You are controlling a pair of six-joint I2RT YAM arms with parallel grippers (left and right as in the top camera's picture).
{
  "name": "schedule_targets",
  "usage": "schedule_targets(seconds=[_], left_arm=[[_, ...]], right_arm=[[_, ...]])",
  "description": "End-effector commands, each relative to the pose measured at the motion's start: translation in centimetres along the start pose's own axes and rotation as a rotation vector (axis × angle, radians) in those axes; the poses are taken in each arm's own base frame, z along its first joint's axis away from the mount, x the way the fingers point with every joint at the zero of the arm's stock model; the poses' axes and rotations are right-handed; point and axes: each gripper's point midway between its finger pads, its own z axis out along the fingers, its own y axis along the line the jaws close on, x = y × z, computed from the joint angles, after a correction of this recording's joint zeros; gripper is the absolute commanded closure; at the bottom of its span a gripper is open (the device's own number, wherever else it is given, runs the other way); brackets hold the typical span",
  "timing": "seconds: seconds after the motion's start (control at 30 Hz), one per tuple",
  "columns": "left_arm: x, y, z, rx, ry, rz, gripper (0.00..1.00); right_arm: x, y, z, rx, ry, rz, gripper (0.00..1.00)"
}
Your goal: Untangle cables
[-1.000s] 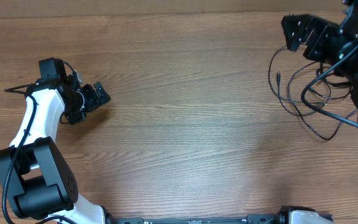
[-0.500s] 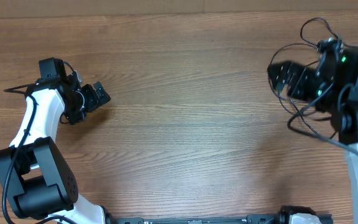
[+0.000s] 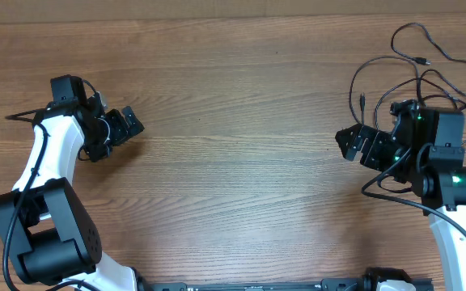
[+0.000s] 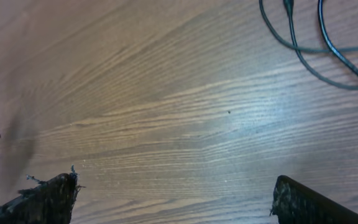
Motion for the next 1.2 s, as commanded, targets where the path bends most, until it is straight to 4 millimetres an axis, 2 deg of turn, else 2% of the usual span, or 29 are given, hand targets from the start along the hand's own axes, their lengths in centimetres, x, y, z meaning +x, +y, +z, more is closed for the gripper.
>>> schedule_targets(seconds=[0.0, 0.1, 0.17, 0.3, 0.37, 0.43, 0.47, 0.57, 0.73, 0.93, 1.07, 1.17], left_arm=[[-0.5, -0.5, -0.5, 0.002, -0.022, 0.026, 0.0], [-0.5, -0.5, -0.5, 0.002, -0.022, 0.026, 0.0], [-0.5, -0.5, -0.5, 0.003, -0.021, 0.026, 0.0], [-0.5, -0.5, -0.5, 0.002, -0.022, 0.026, 0.0], [-0.5, -0.5, -0.5, 0.002, -0.022, 0.026, 0.0], [-0.5, -0.5, -0.5, 0.003, -0.022, 0.026, 0.0], [-0.5, -0.5, -0.5, 0.002, -0.022, 0.026, 0.0], [-0.5, -0.5, -0.5, 0.002, -0.022, 0.026, 0.0], [-0.5, -0.5, -0.5, 0.002, -0.022, 0.026, 0.01], [-0.5, -0.5, -0.5, 0.002, -0.022, 0.026, 0.01], [-0.5, -0.5, -0.5, 0.002, -0.022, 0.026, 0.01], [-0.5, -0.5, -0.5, 0.003, -0.022, 0.026, 0.0]], right_arm=[[0.6, -0.2, 0.0, 0.001, -0.002, -0.001, 0.0], [0.9, -0.5, -0.4, 0.012, -0.024, -0.012, 0.0], [0.2, -1.6, -1.1, 0.081, -0.099, -0.028, 0.0], [-0.7, -2.0, -1.3, 0.083, -0.223, -0.061, 0.0], [-2.0, -1.7, -1.0, 0.051, -0.318, -0.088, 0.0], [-3.6, -0.8, -0.9, -0.001, -0.436, -0.131, 0.0], [-5.3, 1.0, -1.4, -0.081, -0.582, -0.196, 0.0], [-6.2, 3.2, -2.6, -0.182, -0.755, -0.274, 0.0], [-5.9, 4.0, -3.8, -0.234, -0.862, -0.314, 0.0], [-4.9, 2.2, -3.4, -0.175, -0.899, -0.291, 0.0], [-3.3, 2.9, -3.6, -0.197, -0.938, -0.446, 0.0], [-2.4, 2.8, -3.6, -0.194, -0.962, -0.497, 0.0]])
